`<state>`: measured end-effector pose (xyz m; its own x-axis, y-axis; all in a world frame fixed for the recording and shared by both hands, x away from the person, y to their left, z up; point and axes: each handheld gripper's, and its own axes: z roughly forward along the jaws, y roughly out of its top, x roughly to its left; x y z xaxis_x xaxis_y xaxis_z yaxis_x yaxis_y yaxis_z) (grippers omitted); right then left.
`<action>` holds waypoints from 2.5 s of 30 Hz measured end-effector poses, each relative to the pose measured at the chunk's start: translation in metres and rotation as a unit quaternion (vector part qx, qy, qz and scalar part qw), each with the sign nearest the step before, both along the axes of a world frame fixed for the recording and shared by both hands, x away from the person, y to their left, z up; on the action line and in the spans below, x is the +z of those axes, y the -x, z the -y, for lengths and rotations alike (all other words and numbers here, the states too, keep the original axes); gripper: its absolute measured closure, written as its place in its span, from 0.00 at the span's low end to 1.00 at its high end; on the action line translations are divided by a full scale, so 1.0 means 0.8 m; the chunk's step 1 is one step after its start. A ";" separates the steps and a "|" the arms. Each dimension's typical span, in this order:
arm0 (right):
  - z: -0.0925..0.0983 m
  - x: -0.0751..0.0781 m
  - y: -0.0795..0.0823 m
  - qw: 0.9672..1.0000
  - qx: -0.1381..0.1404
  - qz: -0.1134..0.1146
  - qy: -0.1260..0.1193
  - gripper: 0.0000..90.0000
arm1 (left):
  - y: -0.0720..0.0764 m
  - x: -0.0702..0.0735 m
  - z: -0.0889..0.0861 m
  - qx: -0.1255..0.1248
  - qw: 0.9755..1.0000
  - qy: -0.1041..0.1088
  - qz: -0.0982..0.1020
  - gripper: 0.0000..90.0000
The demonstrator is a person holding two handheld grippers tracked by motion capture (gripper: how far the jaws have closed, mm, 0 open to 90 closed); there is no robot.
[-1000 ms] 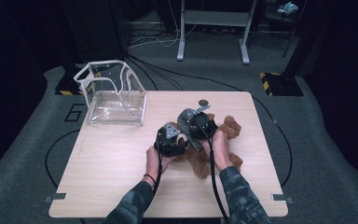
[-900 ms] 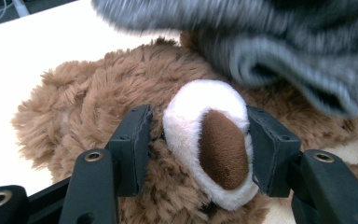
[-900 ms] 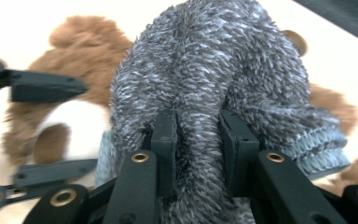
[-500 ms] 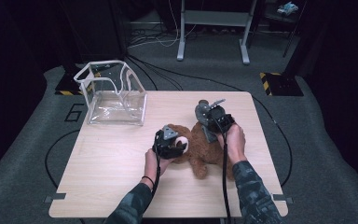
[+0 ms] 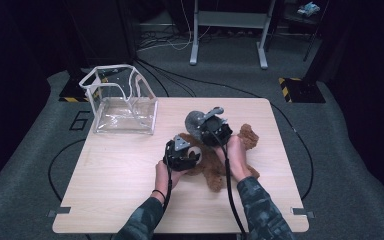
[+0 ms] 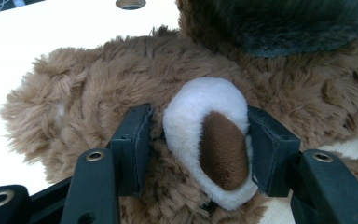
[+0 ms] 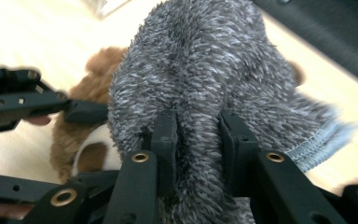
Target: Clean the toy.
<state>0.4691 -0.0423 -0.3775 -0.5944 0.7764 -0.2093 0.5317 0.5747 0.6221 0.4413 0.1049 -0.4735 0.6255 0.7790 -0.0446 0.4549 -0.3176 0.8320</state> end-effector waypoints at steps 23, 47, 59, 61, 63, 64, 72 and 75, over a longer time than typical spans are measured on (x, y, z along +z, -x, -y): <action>0.098 -0.009 -0.030 0.991 -0.131 -0.017 -0.032 0.79 | 0.001 -0.001 -0.001 0.000 1.000 0.006 0.001 0.50; 0.052 -0.033 -0.047 0.992 -0.113 -0.048 -0.028 0.78 | 0.004 -0.003 0.000 -0.008 1.000 -0.012 0.012 0.51; 0.040 -0.015 -0.045 0.990 -0.048 -0.091 -0.097 0.78 | 0.003 -0.003 -0.001 -0.007 1.000 -0.004 0.008 0.51; 0.055 0.002 -0.036 0.991 -0.058 -0.067 -0.103 0.78 | 0.003 -0.002 -0.001 -0.006 1.000 -0.004 0.008 0.51; 0.069 0.017 -0.028 0.991 -0.078 -0.042 -0.097 0.78 | 0.003 -0.002 -0.001 -0.007 1.000 -0.004 0.007 0.51; 0.076 0.023 -0.024 0.992 -0.084 -0.037 -0.091 0.78 | 0.003 -0.002 -0.001 -0.007 1.000 -0.004 0.007 0.51; 0.101 0.007 -0.022 0.991 -0.118 -0.054 -0.042 0.78 | 0.003 -0.002 -0.001 -0.009 1.000 -0.007 0.005 0.50; 0.091 -0.022 -0.034 0.991 -0.114 -0.068 -0.035 0.78 | 0.003 -0.002 0.000 -0.009 1.000 -0.008 0.007 0.51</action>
<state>0.4961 -0.1154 -0.3953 -0.4211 0.9034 -0.0808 0.7245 0.3886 0.5693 0.4391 0.1051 -0.4753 0.6399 0.7681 -0.0229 0.4369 -0.3392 0.8331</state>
